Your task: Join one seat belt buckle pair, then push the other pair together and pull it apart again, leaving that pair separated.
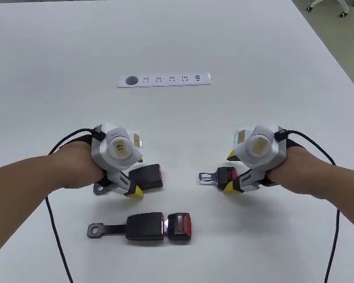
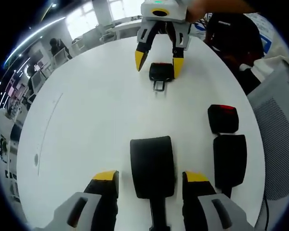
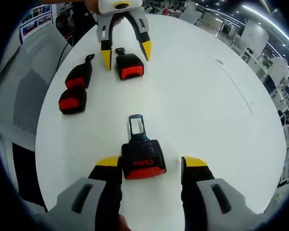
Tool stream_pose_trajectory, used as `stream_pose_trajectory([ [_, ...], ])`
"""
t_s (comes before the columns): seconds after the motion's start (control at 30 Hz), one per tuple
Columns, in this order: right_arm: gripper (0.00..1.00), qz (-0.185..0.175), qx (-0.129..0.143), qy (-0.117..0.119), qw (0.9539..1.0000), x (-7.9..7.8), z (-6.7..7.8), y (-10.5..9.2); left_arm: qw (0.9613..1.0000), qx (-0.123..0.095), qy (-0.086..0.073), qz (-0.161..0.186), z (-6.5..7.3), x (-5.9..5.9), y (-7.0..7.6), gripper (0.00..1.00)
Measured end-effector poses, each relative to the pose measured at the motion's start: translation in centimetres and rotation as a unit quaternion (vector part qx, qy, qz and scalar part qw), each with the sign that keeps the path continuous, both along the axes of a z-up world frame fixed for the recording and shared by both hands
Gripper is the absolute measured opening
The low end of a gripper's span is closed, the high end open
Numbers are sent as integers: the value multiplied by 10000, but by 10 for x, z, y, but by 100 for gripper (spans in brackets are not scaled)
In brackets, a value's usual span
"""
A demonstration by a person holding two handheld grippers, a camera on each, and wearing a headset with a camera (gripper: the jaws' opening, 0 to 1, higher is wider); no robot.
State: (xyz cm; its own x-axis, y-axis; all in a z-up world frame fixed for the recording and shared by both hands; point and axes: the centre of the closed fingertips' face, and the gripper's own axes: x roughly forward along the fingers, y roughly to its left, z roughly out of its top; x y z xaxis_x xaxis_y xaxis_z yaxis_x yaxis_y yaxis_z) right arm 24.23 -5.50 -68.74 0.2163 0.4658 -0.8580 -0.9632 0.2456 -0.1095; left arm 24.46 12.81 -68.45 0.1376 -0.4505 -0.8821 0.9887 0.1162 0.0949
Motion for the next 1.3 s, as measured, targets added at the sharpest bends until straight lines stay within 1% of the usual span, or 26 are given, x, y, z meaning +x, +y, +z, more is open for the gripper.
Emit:
stream_pose_trajectory([
  [0.03, 48, -96, 68, -20, 9999, -1, 3, -1, 9998, -142, -54, 138, 7, 1, -3, 55],
  [0.07, 49, -163, 115, -29, 9998, -1, 3, -2, 9996, -188, -57, 209, 9, 0, -3, 55],
  [0.1, 50, -232, 139, -52, 9996, -3, 6, -2, 9993, -247, -106, 278, 16, 0, -2, 55],
  [0.17, 51, -299, 199, -131, 9993, -6, 12, 0, 9986, -338, -158, 368, 19, -1, 1, 55],
  [0.23, 55, -477, 339, -210, 9981, -9, 19, 3, 9964, -507, -212, 649, 32, -2, 3, 56],
  [0.27, 58, -564, 417, -251, 9972, -14, 26, 6, 9958, -552, -221, 695, 34, -3, 3, 56],
  [0.3, 61, -613, 438, -274, 9968, -17, 29, 8, 9936, -694, -225, 858, 37, -5, 3, 57],
  [0.37, 64, -691, 512, -313, 9958, -25, 32, 11, 9913, -823, -150, 1017, 45, -14, 5, 60],
  [0.4, 66, -704, 539, -327, 9955, -27, 30, 12, 9908, -855, -156, 1035, 46, -18, 5, 61],
  [0.43, 68, -743, 570, -342, 9950, -32, 30, 13, 9904, -861, -158, 1067, 49, -27, 6, 62],
  [0.5, 70, -827, 625, -339, 9940, -36, 30, 14, 9887, -905, -185, 1181, 49, -34, 9, 65],
  [0.6, 74, -983, 860, -372, 9907, -46, 40, 19, 9864, -939, -172, 1339, 46, -44, 19, 70],
  [0.63, 75, -1040, 946, -393, 9893, -47, 42, 20, 9848, -971, -157, 1430, 46, -48, 23, 71],
  [0.67, 77, -1066, 1046, -392, 9880, -54, 48, 22, 9829, -1028, -159, 1522, 47, -51, 25, 71],
  [0.73, 80, -1114, 1078, -375, 9872, -57, 44, 20, 9780, -1162, -171, 1723, 49, -57, 30, 72],
  [0.77, 81, -1135, 1096, -355, 9868, -61, 43, 18, 9757, -1200, -165, 1825, 48, -61, 36, 73],
  [0.8, 81, -1158, 1123, -316, 9864, -64, 43, 17, 9743, -1209, -158, 1892, 47, -66, 41, 75],
  [0.87, 82, -1324, 1288, -140, 9827, -73, 42, 16, 9715, -1268, -135, 1998, 47, -73, 45, 76],
  [0.9, 84, -1407, 1299, -125, 9814, -74, 39, 12, 9703, -1269, -129, 2057, 46, -79, 49, 78],
  [0.97, 86, -1467, 1300, -120, 9805, -79, 36, 7, 9675, -1284, -121, 2177, 45, -84, 57, 81],
  [1.0, 87, -1482, 1301, -116, 9803, -80, 36, 7, 9648, -1304, -110, 2280, 44, -86, 62, 82],
  [1.03, 88, -1527, 1313, -114, 9794, -83, 37, 5, 9608, -1349, -91, 2422, 45, -89, 65, 82],
  [1.07, 89, -1559, 1360, -134, 9783, -85, 39, 5, 9592, -1358, -81, 2477, 43, -91, 68, 84],
  [1.13, 90, -1588, 1413, -162, 9770, -88, 43, 5, 9582, -1333, -69, 2530, 39, -96, 73, 87],
  [1.2, 92, -1652, 1491, -220, 9747, -90, 47, 5, 9558, -1354, -73, 2610, 36, -100, 79, 90],
  [1.3, 99, -1783, 1548, -305, 9713, -89, 49, 5, 9488, -1481, -72, 2789, 39, -103, 83, 94],
])
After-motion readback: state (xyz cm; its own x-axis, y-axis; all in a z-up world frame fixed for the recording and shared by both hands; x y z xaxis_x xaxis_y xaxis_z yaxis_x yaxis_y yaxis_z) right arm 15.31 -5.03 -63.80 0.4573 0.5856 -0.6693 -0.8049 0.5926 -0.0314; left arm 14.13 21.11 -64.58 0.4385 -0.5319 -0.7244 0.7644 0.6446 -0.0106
